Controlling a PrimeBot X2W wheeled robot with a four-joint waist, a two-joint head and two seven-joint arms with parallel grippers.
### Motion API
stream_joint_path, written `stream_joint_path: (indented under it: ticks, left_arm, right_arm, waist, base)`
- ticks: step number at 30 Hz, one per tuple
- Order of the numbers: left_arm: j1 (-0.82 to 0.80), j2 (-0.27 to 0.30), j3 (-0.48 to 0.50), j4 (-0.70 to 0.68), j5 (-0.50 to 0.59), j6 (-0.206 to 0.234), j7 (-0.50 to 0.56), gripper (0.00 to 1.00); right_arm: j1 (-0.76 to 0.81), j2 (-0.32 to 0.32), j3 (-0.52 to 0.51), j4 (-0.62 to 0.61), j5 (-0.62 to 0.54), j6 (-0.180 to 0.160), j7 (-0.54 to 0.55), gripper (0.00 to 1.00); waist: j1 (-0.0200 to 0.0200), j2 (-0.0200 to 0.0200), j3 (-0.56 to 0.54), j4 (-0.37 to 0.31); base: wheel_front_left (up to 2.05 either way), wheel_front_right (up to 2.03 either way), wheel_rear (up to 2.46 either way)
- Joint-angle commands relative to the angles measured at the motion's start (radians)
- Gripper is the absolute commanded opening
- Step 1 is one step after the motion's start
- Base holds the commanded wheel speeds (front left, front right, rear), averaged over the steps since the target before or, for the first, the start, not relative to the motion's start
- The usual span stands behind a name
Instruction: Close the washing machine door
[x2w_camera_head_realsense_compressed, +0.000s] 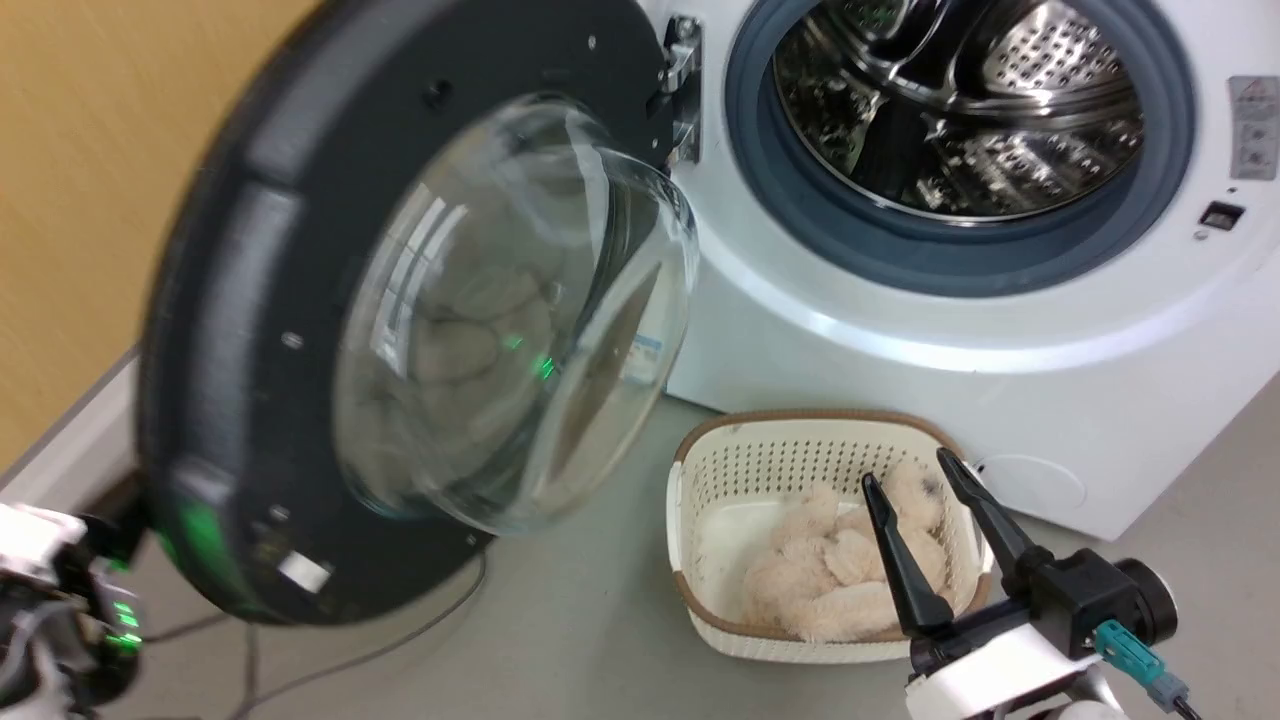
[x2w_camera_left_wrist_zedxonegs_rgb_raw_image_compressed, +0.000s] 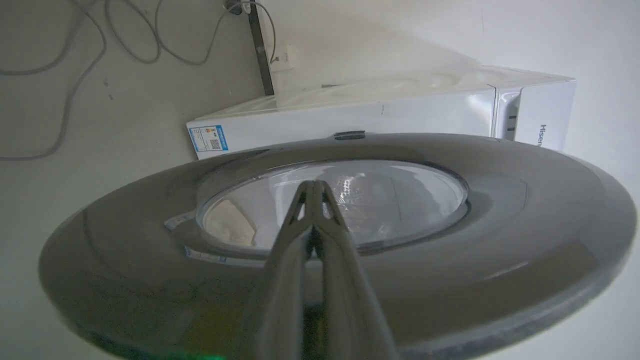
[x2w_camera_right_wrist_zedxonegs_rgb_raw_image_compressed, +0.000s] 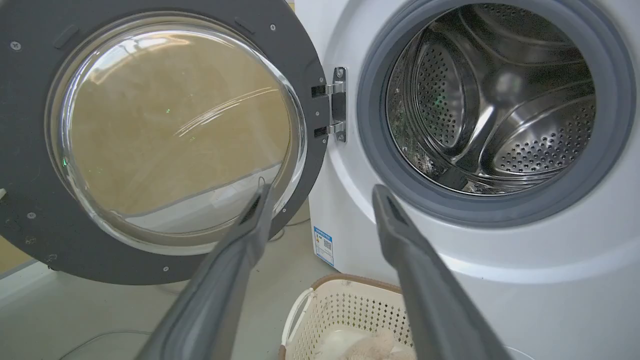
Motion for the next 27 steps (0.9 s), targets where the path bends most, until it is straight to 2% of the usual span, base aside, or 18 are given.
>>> stream_joint_path:
  ticks: [1, 5, 8, 15, 22, 25, 27]
  left_arm:
    - [0.031, -0.027, -0.018, -0.026, -0.004, -0.007, 0.023, 0.00]
    - [0.101, -0.080, -0.057, -0.129, -0.017, 0.005, 0.083, 0.00]
    - [0.161, -0.111, -0.086, -0.211, -0.031, 0.030, 0.123, 0.00]
    - [0.297, -0.144, -0.176, -0.382, -0.092, 0.082, 0.169, 0.00]
    - [0.412, -0.148, -0.343, -0.497, -0.236, 0.123, 0.081, 0.00]
    - [0.453, -0.148, -0.462, -0.534, -0.293, 0.127, 0.003, 0.00]
    - [0.456, -0.148, -0.505, -0.536, -0.309, 0.125, -0.028, 0.00]
  right_arm:
    - [0.015, 0.005, -0.006, 0.002, 0.001, 0.001, -0.005, 1.00]
    - [0.032, 0.009, -0.023, 0.002, 0.005, 0.001, -0.005, 1.00]
    - [0.045, 0.011, -0.035, 0.002, 0.008, 0.001, -0.005, 1.00]
    - [0.058, 0.013, -0.048, 0.004, 0.008, 0.001, -0.005, 1.00]
    - [0.060, 0.013, -0.054, 0.004, 0.011, 0.001, -0.005, 1.00]
    - [0.054, 0.013, -0.063, 0.005, 0.002, 0.001, -0.005, 1.00]
    - [0.051, 0.013, -0.066, 0.003, 0.000, 0.001, -0.005, 1.00]
  waist:
    - [0.0000, -0.0001, -0.015, -0.007]
    - [0.0000, -0.0001, -0.040, -0.020]
    - [0.0000, -0.0001, -0.057, -0.035]
    - [0.0000, -0.0001, -0.077, -0.093]
    - [0.0000, -0.0001, -0.067, -0.178]
    - [0.0000, -0.0001, -0.041, -0.260]
    - [0.0000, -0.0001, -0.031, -0.292]
  base:
    - [0.00, 0.00, 0.00]
    - [0.00, 0.00, 0.00]
    - [0.00, 0.00, 0.00]
    - [0.00, 0.00, 0.00]
    - [0.00, 0.00, 0.00]
    - [0.00, 0.00, 0.00]
    - [0.00, 0.00, 0.00]
